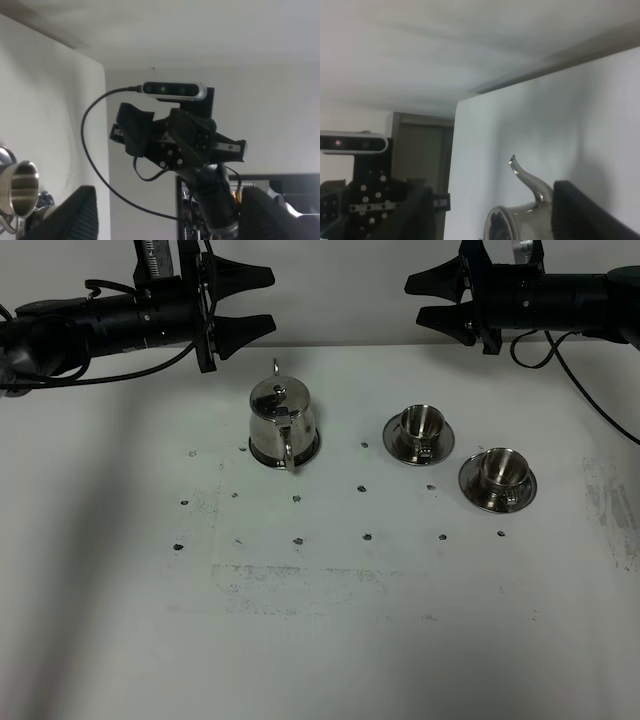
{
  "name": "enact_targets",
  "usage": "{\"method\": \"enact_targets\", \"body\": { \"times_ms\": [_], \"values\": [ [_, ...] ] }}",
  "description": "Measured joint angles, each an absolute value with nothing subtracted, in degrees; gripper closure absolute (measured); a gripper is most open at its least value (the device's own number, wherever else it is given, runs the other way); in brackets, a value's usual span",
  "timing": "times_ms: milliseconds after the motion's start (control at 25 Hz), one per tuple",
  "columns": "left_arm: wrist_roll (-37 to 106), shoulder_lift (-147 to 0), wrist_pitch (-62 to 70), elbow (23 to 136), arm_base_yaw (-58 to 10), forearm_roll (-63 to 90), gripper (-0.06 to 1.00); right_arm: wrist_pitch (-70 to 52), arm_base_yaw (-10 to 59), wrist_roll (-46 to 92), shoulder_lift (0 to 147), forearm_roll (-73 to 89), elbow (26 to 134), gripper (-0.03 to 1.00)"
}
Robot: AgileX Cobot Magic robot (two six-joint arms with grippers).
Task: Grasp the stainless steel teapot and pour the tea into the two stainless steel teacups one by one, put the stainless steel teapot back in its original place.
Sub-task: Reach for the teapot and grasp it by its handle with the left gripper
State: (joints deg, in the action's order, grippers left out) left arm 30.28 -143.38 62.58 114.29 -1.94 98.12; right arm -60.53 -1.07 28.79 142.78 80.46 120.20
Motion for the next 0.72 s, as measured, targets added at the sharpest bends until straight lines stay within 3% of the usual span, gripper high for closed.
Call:
{"method": "enact_targets", "body": {
  "times_ms": [360, 520, 720],
  "values": [
    [34.7, -141.5, 62.1, 117.2, -1.9, 95.4, 0.31, -62.6, -1.1, 37.4, 141.9, 80.8, 122.0, 0.47],
    [32.8, -140.7, 61.8, 125.2, -2.0, 81.6, 0.36, -62.8, -0.9, 36.4, 139.5, 68.4, 127.1, 0.47],
    [24.9, -139.4, 61.9, 136.7, -3.9, 56.0, 0.48, -63.6, 1.4, 28.8, 135.4, 40.6, 133.1, 0.48]
  ]
}}
